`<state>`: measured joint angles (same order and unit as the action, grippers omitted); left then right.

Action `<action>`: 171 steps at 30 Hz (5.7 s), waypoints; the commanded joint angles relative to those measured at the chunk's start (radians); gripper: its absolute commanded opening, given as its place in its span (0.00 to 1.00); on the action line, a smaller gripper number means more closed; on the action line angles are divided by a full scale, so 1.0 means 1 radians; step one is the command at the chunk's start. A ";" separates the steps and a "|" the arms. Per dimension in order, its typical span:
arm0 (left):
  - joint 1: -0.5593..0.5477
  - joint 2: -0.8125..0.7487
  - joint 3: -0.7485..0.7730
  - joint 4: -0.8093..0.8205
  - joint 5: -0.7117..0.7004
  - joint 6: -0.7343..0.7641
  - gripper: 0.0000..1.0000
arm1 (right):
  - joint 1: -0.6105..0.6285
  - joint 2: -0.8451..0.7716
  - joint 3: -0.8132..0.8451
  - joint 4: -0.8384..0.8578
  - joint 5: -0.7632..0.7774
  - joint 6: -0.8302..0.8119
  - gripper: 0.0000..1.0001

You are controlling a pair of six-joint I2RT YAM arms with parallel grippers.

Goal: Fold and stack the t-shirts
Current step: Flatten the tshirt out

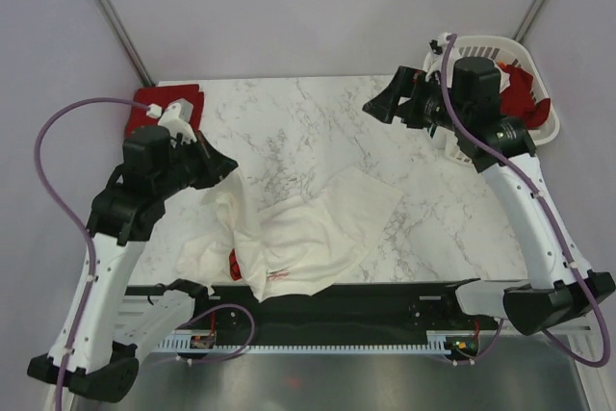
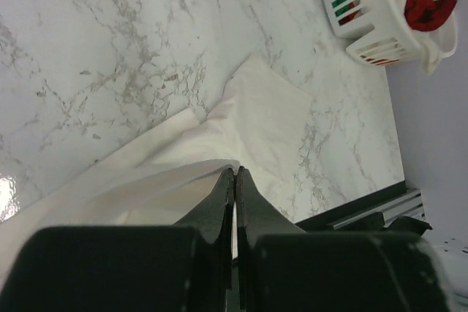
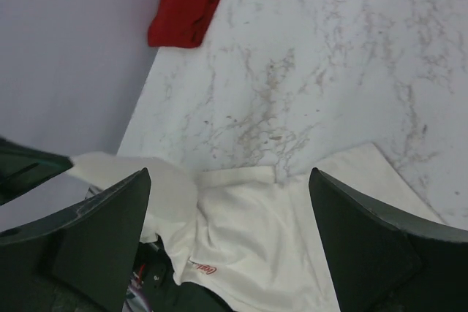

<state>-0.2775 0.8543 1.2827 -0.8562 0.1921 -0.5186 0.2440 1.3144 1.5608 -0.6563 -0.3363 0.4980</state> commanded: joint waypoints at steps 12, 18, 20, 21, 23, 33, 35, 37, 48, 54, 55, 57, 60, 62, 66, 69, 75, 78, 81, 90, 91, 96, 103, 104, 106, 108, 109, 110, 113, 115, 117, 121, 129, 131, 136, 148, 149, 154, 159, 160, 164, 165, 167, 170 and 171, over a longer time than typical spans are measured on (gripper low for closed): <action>-0.088 0.196 -0.005 0.080 0.050 -0.041 0.02 | 0.442 0.091 -0.364 0.515 -0.110 0.060 0.95; -0.088 0.198 0.013 0.080 0.050 -0.041 0.02 | 0.468 0.285 -0.300 0.582 -0.196 0.033 0.96; -0.088 0.192 0.027 0.080 0.050 -0.041 0.02 | 0.466 0.319 -0.309 0.659 -0.219 0.062 0.98; -0.088 0.183 0.032 0.080 0.050 -0.041 0.02 | 0.466 0.354 -0.312 0.703 -0.243 0.073 0.98; -0.088 0.170 0.047 0.080 0.050 -0.041 0.02 | 0.465 0.390 -0.309 0.777 -0.262 0.115 0.98; -0.088 0.138 0.128 0.080 0.050 -0.041 0.02 | 0.313 0.854 -0.470 2.418 -0.521 1.222 0.98; -0.088 0.144 0.156 0.127 0.223 0.091 0.02 | 0.325 0.896 -0.440 2.414 -0.523 1.239 0.98; -0.088 0.147 0.202 0.129 0.273 0.086 0.02 | 0.345 0.918 -0.432 2.416 -0.520 1.228 0.98; -0.088 0.152 0.241 0.129 0.310 0.078 0.02 | 0.383 0.859 -0.374 2.417 -0.495 1.246 0.98; -0.088 0.131 0.211 0.129 0.261 0.086 0.02 | 0.377 0.764 -0.404 2.417 -0.477 1.274 0.98; -0.088 0.126 0.208 0.129 0.257 0.088 0.02 | 0.376 0.755 -0.404 2.417 -0.480 1.284 0.98; -0.088 0.126 0.199 0.129 0.250 0.086 0.02 | 0.379 0.731 -0.397 2.417 -0.492 1.304 0.98; -0.088 0.124 0.191 0.129 0.245 0.089 0.02 | 0.396 0.689 -0.410 2.417 -0.515 1.318 0.98; -0.088 0.123 0.191 0.131 0.227 0.092 0.02 | 0.417 0.669 -0.415 2.417 -0.530 1.326 0.98; -0.088 0.135 0.240 0.132 0.222 0.098 0.02 | 0.422 0.646 -0.427 2.416 -0.541 1.315 0.98; -0.088 0.152 0.268 0.132 0.225 0.104 0.02 | 0.426 0.637 -0.435 2.416 -0.559 1.280 0.98; -0.088 0.187 0.247 0.137 0.190 0.098 0.02 | 0.472 0.599 -0.426 2.414 -0.603 1.217 0.97; -0.088 0.203 0.245 0.144 0.162 0.098 0.02 | 0.472 0.600 -0.438 2.414 -0.596 1.212 0.67; -0.088 0.212 0.244 0.151 0.139 0.103 0.02 | 0.472 0.589 -0.449 2.416 -0.599 1.205 0.36; -0.088 0.218 0.234 0.149 0.035 0.138 0.02 | 0.431 0.507 -0.470 2.408 -0.612 1.217 0.00; -0.088 0.216 0.228 0.148 0.023 0.140 0.02 | 0.420 0.490 -0.472 2.394 -0.618 1.214 0.16; -0.088 0.227 0.193 0.146 -0.020 0.137 0.02 | 0.359 0.329 -0.515 1.798 -0.623 0.789 0.98; -0.088 0.244 0.208 0.154 0.032 0.129 0.02 | 0.498 0.278 -0.252 0.695 -0.267 -0.065 0.98; -0.088 0.242 0.214 0.154 0.043 0.131 0.02 | 0.500 0.292 -0.243 0.670 -0.238 -0.073 0.98; -0.088 0.241 0.219 0.154 0.052 0.134 0.02 | 0.506 0.337 -0.202 0.626 -0.172 -0.128 0.98; -0.088 0.235 0.224 0.154 0.067 0.137 0.02 | 0.514 0.371 -0.139 0.557 -0.099 -0.167 0.98; -0.088 0.233 0.224 0.154 0.073 0.141 0.02 | 0.517 0.396 -0.125 0.546 -0.095 -0.194 0.98; -0.088 0.229 0.222 0.152 0.079 0.143 0.02 | 0.518 0.407 -0.113 0.534 -0.086 -0.205 0.98; -0.088 0.215 0.224 0.152 0.086 0.146 0.02 | 0.520 0.436 -0.082 0.508 -0.055 -0.231 0.98; -0.088 0.209 0.224 0.152 0.089 0.146 0.02 | 0.520 0.447 -0.074 0.506 -0.049 -0.239 0.98; -0.088 0.206 0.222 0.152 0.093 0.146 0.02 | 0.520 0.454 -0.070 0.509 -0.084 -0.240 0.94; -0.088 0.212 0.213 0.152 0.089 0.150 0.02 | 0.525 0.427 -0.088 0.544 -0.104 -0.236 0.47; -0.088 0.247 0.164 0.152 0.076 0.146 0.02 | 0.525 0.296 -0.105 0.561 -0.051 -0.249 0.00; -0.088 0.267 0.138 0.152 0.076 0.146 0.02 | 0.518 0.264 -0.070 0.462 0.144 -0.274 0.00; -0.089 0.315 0.087 0.152 0.076 0.146 0.02 | 0.312 0.204 -0.056 0.333 0.368 -0.193 0.00; -0.100 0.342 -0.186 0.071 -0.247 -0.104 0.91 | 0.242 0.152 -0.104 0.222 0.660 -0.205 0.00; -0.103 0.350 -0.194 0.088 -0.249 -0.106 0.91 | 0.242 0.154 -0.097 0.221 0.645 -0.200 0.00; -0.120 0.481 -0.212 0.228 -0.269 -0.123 0.80 | 0.242 0.160 -0.113 0.210 0.579 -0.159 0.00; -0.129 0.635 -0.172 0.336 -0.290 -0.139 0.64 | 0.242 0.157 -0.171 0.208 0.553 -0.147 0.00; -0.131 0.663 -0.161 0.348 -0.290 -0.139 0.62 | 0.242 0.157 -0.185 0.207 0.551 -0.147 0.00; -0.138 0.816 -0.100 0.367 -0.306 -0.138 0.59 | 0.241 0.141 -0.209 0.205 0.537 -0.144 0.00; -0.138 0.833 -0.092 0.374 -0.307 -0.138 0.58 | 0.242 0.141 -0.212 0.205 0.537 -0.145 0.00; -0.141 0.859 -0.076 0.382 -0.307 -0.138 0.58 | 0.241 0.137 -0.214 0.204 0.537 -0.145 0.00; -0.143 0.902 -0.053 0.394 -0.310 -0.138 0.58 | 0.242 0.135 -0.206 0.201 0.536 -0.150 0.00; -0.143 0.923 -0.048 0.398 -0.310 -0.138 0.58 | 0.242 0.135 -0.205 0.199 0.536 -0.151 0.00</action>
<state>-0.4141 1.7515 1.1778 -0.5182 -0.0803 -0.6243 0.4850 1.4937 1.3445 -0.4683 0.2070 0.3412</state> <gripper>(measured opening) 0.580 0.020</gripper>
